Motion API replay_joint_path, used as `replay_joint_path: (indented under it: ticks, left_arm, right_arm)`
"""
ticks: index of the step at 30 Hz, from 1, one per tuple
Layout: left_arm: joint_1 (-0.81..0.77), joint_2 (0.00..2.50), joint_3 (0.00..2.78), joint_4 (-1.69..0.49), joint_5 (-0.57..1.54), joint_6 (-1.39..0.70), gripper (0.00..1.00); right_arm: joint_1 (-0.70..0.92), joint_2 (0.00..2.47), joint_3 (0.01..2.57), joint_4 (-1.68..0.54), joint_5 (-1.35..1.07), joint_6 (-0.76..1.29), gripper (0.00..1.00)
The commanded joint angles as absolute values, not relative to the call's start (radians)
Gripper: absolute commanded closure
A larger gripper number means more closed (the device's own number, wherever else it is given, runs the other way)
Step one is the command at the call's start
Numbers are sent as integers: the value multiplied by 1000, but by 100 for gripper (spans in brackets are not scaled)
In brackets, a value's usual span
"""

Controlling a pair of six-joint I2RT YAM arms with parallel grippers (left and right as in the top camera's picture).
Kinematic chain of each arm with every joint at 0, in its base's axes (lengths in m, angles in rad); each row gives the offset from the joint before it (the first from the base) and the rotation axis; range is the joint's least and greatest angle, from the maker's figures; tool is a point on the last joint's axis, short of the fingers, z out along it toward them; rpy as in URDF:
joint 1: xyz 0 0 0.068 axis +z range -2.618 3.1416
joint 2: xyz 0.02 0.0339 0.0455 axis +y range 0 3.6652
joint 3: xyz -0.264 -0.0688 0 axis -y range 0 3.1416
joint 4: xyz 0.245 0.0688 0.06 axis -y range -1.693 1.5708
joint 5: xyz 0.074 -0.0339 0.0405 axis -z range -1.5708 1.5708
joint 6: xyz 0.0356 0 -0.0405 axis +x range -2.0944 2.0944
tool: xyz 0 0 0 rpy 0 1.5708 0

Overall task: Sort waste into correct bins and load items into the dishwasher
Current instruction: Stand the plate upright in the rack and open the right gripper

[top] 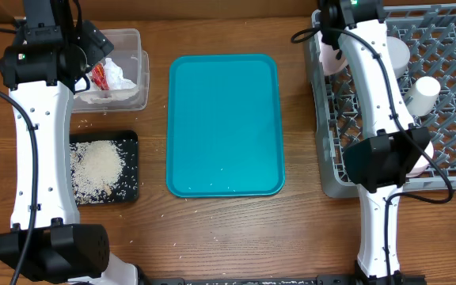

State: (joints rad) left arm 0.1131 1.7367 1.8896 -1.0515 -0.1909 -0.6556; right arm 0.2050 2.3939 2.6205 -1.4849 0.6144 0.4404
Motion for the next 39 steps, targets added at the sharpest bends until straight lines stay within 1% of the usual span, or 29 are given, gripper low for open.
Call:
replay_joint_path:
  ticks: [1, 3, 4, 5, 9, 12, 14, 16, 18, 22, 28, 32, 33, 35, 36, 39]
  left_arm:
    - [113, 1741, 1893, -1051, -186, -658, 0]
    - [113, 1741, 1893, -1051, -186, -658, 0]
    - [113, 1741, 1893, -1051, -186, -658, 0]
    - [113, 1741, 1893, -1051, -186, -658, 0]
    - [113, 1741, 1893, -1050, -186, -658, 0]
    - [113, 1741, 1893, -1051, -186, -658, 0]
    - [113, 1741, 1893, -1051, -186, -658, 0]
    - [113, 1741, 1893, -1051, -186, -658, 0]
    - [113, 1741, 1893, -1051, -186, -658, 0]
    - [113, 1741, 1893, -1050, -186, -658, 0]
    - [113, 1741, 1893, -1051, -186, -658, 0]
    - [113, 1741, 1893, -1051, -186, -658, 0]
    - [113, 1741, 1893, -1051, -186, -658, 0]
    - [113, 1741, 1893, -1051, -186, -658, 0]
    - [113, 1741, 1893, -1051, -186, -658, 0]
    - [113, 1741, 1893, -1051, -186, -658, 0]
  right_arm:
    - [203, 2368, 2709, -1515, 502, 446, 22]
    - [197, 2351, 2750, -1542, 440, 446, 5]
    - [190, 2336, 2782, -1563, 400, 446, 0]
    - [175, 2310, 2833, -1605, 344, 446, 0]
    - [142, 2248, 2919, -1694, 251, 443, 0]
    - [133, 2185, 2920, -1694, 144, 386, 0]
    - [135, 2149, 2919, -1694, 67, 324, 2]
    - [142, 2121, 2911, -1694, -2, 271, 2]
    - [146, 2092, 2887, -1694, -17, 257, 0]
    - [144, 1977, 2718, -1694, -2, 253, 0]
    - [144, 1728, 2308, -1694, 3, 255, 0]
    - [144, 1528, 2077, -1694, 10, 265, 0]
    - [144, 1444, 2010, -1693, 22, 265, 0]
    - [144, 1337, 1943, -1666, 23, 265, 0]
    - [144, 1244, 1892, -1633, 25, 265, 0]
    - [144, 1129, 1841, -1601, 24, 265, 0]
